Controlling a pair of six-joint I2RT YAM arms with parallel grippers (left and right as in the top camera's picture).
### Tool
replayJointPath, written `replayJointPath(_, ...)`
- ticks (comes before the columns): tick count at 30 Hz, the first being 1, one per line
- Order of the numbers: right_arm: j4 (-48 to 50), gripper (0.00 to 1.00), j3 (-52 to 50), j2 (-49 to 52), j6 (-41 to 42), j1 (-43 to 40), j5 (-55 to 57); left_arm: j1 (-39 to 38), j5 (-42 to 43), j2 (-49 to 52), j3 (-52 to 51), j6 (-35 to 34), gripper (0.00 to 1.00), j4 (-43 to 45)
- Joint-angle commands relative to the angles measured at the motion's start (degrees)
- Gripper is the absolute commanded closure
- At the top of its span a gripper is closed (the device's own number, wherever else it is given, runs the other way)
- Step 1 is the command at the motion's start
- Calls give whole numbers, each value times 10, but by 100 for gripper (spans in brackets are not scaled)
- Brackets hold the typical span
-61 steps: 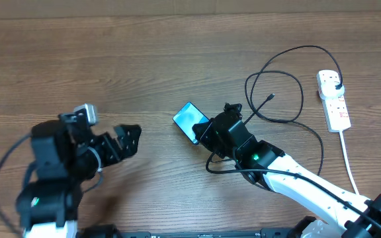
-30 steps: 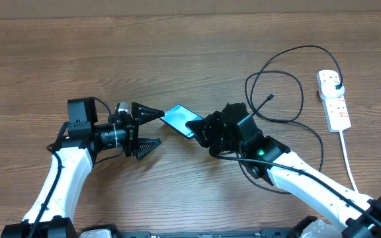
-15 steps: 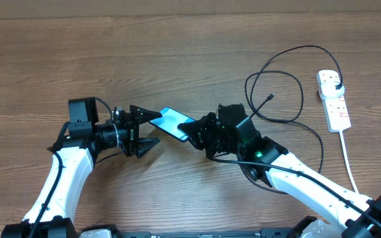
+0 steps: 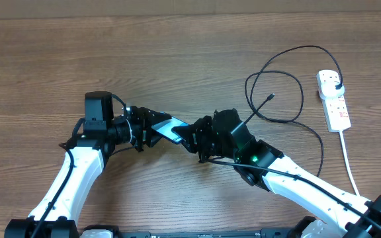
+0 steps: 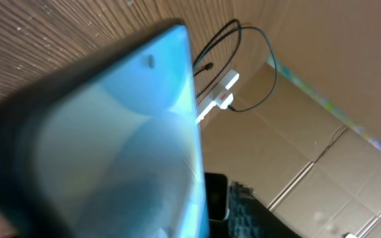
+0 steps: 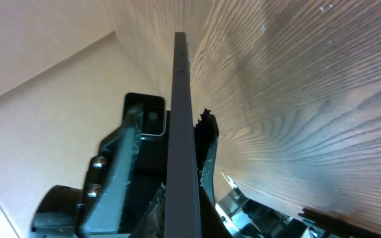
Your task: Plug charger to phone and switch on socket
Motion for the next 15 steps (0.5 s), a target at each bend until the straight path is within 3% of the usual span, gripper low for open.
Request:
replayJointPath(1,-1,96,7,-13,24,8,-47,-3,-10,1,2,-3,69,9)
replayJointPath(8,0,90,7,-13,45,8,-68,-3,-26,1,2,-25,96,10)
replayJointPath(15,-14,69,7,-13,46,8,-61,-3,-33,1,2,-43,96,26)
